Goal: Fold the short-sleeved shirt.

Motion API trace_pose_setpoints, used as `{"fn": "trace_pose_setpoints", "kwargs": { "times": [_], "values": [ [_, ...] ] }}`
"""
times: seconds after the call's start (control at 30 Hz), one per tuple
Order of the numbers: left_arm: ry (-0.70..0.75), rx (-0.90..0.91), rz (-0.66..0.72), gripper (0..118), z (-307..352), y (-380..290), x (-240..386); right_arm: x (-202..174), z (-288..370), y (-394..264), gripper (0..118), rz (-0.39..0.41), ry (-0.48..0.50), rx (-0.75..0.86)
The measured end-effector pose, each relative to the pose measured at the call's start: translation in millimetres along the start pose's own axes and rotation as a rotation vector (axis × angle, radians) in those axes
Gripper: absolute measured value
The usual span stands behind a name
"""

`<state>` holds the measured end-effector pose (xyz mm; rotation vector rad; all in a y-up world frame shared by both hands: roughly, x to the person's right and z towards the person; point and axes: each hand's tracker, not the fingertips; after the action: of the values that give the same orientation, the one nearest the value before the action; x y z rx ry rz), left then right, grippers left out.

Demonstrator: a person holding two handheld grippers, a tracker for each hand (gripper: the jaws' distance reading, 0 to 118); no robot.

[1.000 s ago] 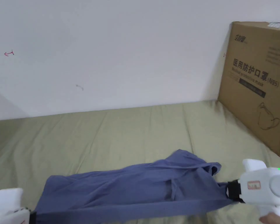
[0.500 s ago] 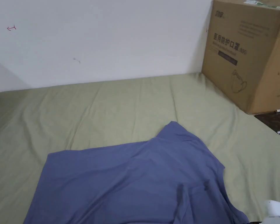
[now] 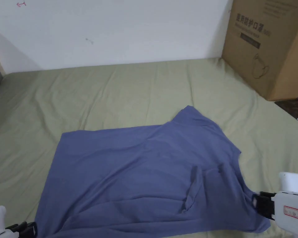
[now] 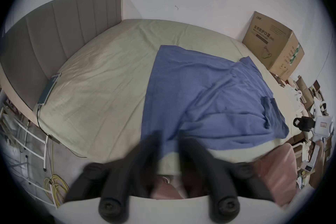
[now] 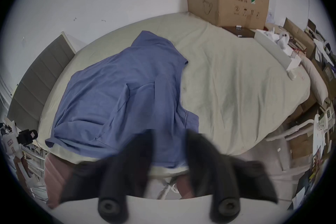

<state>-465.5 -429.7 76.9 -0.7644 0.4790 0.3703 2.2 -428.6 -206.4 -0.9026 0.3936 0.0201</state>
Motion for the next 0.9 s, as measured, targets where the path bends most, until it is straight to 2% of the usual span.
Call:
{"fn": "trace_pose_setpoints", "kwargs": {
  "times": [0.07, 0.1, 0.23, 0.27, 0.3, 0.37, 0.4, 0.5, 0.53, 0.63, 0.67, 0.83, 0.87, 0.9],
  "values": [
    [0.027, -0.014, -0.014, 2, 4, -11, 0, -7, 6, -8, 1, -0.009, 0.027, -0.016],
    [0.035, -0.031, -0.032, 2, 6, -15, 0, -13, 10, -13, 1, 0.008, 0.064, -0.036],
    [0.042, -0.026, -0.042, 3, 5, -23, 0, -27, 11, -27, 1, 0.031, 0.088, -0.055],
    [0.039, -0.039, -0.045, 17, 2, -23, 0, -28, 8, -28, 1, 0.025, 0.094, -0.061],
    [0.043, -0.060, -0.047, 44, -2, -20, 0, -28, 6, -29, 1, 0.024, 0.107, -0.067],
    [0.027, -0.091, -0.048, 110, -13, -20, 3, -30, -2, -28, 1, 0.019, 0.104, -0.086],
    [0.021, -0.088, -0.054, 117, -16, -21, 5, -30, -4, -28, 1, 0.017, 0.098, -0.096],
    [0.044, -0.138, -0.086, 108, -39, -17, 10, -29, -10, -31, 1, -0.002, 0.102, -0.125],
    [0.050, -0.166, -0.089, 99, -49, -17, 9, -28, -12, -32, 1, -0.009, 0.104, -0.139],
    [0.048, -0.210, -0.033, 11, -71, -20, 2, -24, -16, -37, 1, -0.021, 0.103, -0.160],
    [0.055, -0.212, -0.004, 4, -76, -22, -1, -22, -16, -38, 1, -0.025, 0.101, -0.165],
    [0.027, -0.181, -0.013, 3, -59, -18, 1, -9, -9, -40, 1, -0.040, 0.091, -0.163],
    [0.025, -0.192, -0.024, 3, -59, -17, 0, -8, -9, -38, 2, -0.034, 0.092, -0.154],
    [0.028, -0.189, -0.032, 3, -60, -17, 0, -8, -9, -36, 10, -0.015, 0.072, -0.145]
  ]
}}
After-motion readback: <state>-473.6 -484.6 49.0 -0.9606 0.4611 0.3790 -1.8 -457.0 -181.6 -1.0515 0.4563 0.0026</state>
